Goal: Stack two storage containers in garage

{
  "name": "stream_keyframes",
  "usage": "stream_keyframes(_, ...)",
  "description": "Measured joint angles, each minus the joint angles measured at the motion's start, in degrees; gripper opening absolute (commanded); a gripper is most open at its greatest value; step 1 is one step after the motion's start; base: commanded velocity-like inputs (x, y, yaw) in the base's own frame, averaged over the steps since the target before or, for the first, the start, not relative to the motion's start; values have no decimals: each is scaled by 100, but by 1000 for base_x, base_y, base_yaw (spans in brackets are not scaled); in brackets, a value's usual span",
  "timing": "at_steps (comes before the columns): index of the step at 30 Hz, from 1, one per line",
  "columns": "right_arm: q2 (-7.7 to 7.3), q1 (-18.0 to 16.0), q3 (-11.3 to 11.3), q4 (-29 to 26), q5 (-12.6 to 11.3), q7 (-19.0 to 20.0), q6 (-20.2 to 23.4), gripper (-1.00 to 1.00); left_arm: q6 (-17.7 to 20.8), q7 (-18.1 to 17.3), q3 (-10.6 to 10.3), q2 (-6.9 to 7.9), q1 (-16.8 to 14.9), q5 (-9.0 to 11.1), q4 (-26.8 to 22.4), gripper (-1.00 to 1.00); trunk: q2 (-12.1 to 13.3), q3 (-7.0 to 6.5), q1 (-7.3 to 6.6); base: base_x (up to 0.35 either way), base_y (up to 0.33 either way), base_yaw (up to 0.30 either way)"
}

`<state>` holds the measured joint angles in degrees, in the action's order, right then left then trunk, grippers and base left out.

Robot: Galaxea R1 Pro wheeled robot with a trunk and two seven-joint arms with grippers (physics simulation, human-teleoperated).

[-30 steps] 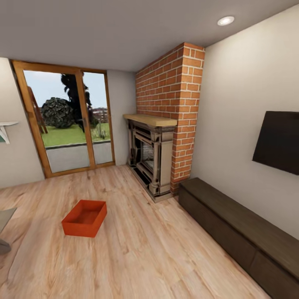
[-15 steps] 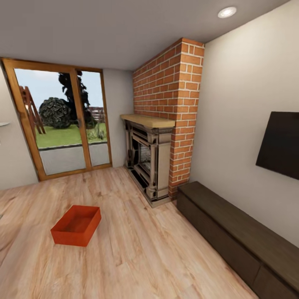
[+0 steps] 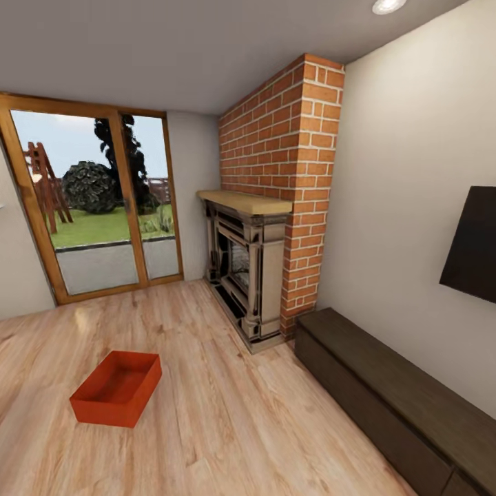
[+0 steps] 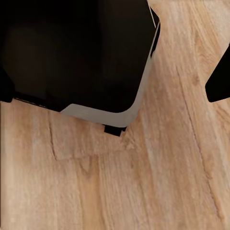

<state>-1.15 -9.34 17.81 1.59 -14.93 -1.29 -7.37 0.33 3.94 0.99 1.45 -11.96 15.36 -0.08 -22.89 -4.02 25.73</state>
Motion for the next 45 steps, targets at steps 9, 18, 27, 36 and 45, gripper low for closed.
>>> stream_keyframes(9, -19, 0, 23, 0, 13, -7, 2, 100, -1, 0, 0, -2, 0, 0, -1, 100, 0, 0, 0, 322, 0, 0)
stream_keyframes(18, -23, 1, 31, 0, 21, -9, 1, 100, 6, -1, -1, -3, -2, 0, 0, 100, 0, 0, 0, 322, 0, 0)
stream_keyframes(27, -28, 1, 33, 0, 19, -9, 2, 100, -1, -1, -1, -4, 1, 0, 0, 100, 0, 0, 0, 322, 0, 0)
stream_keyframes(36, -15, -1, 25, 0, 1, -1, 1, 100, -2, 0, -1, -2, 1, 0, 0, 100, 0, 0, 0, 322, 0, 0)
stream_keyframes(45, 39, 0, -7, 0, -14, 0, 1, 100, -9, -3, -1, 2, 1, 0, 0, 100, 0, 0, 0, 322, 0, 0)
